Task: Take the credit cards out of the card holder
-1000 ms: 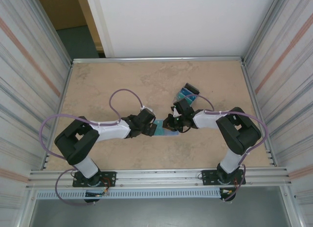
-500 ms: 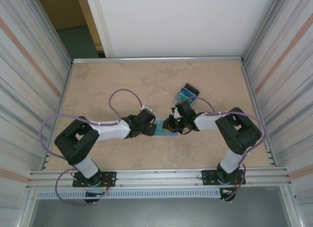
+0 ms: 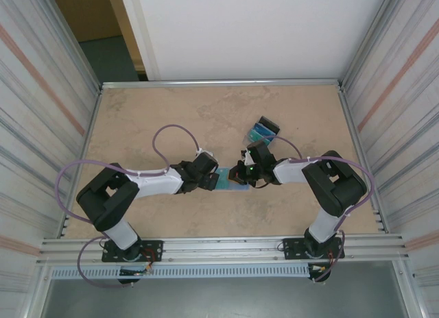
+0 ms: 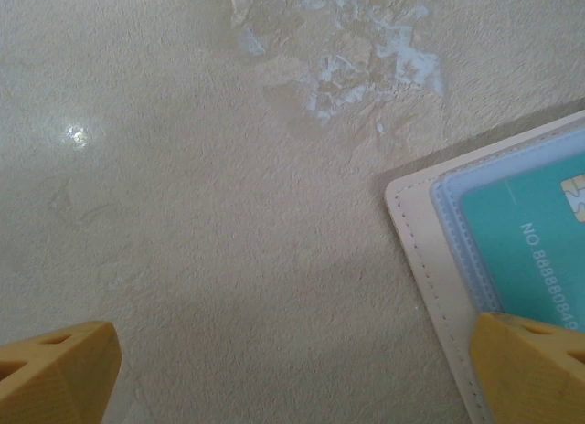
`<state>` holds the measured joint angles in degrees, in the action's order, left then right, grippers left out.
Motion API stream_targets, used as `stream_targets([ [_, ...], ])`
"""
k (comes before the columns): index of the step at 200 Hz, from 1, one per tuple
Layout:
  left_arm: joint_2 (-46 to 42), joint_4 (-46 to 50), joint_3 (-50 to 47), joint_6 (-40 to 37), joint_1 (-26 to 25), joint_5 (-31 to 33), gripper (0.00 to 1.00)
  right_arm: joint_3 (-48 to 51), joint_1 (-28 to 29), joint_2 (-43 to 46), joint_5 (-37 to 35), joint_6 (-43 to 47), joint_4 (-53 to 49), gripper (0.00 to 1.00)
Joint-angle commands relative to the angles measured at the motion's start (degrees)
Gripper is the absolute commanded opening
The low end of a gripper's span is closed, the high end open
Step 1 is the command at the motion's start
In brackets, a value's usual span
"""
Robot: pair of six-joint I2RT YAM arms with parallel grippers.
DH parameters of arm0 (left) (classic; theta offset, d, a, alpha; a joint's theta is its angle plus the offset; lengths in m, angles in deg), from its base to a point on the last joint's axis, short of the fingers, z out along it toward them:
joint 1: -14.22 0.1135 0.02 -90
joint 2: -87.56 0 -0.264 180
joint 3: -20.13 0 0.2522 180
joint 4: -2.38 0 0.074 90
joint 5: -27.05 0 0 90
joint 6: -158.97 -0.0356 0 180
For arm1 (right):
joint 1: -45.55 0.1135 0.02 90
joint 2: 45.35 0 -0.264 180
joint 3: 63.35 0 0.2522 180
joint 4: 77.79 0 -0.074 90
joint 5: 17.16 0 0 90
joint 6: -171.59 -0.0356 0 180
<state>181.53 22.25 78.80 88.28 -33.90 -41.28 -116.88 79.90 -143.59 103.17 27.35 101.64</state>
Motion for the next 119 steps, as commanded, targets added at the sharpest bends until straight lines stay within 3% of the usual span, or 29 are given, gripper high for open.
stream_targets([
  [1,0.9,2.7,0.4,0.2,-0.8,0.0,0.99,1.2,-0.2,0.3,1.7,-0.6,0.9,0.0],
  [119,1.1,3.6,1.3,-0.5,-0.4,1.2,0.99,-0.6,-3.0,5.5,-5.4,7.2,-13.6,0.0],
])
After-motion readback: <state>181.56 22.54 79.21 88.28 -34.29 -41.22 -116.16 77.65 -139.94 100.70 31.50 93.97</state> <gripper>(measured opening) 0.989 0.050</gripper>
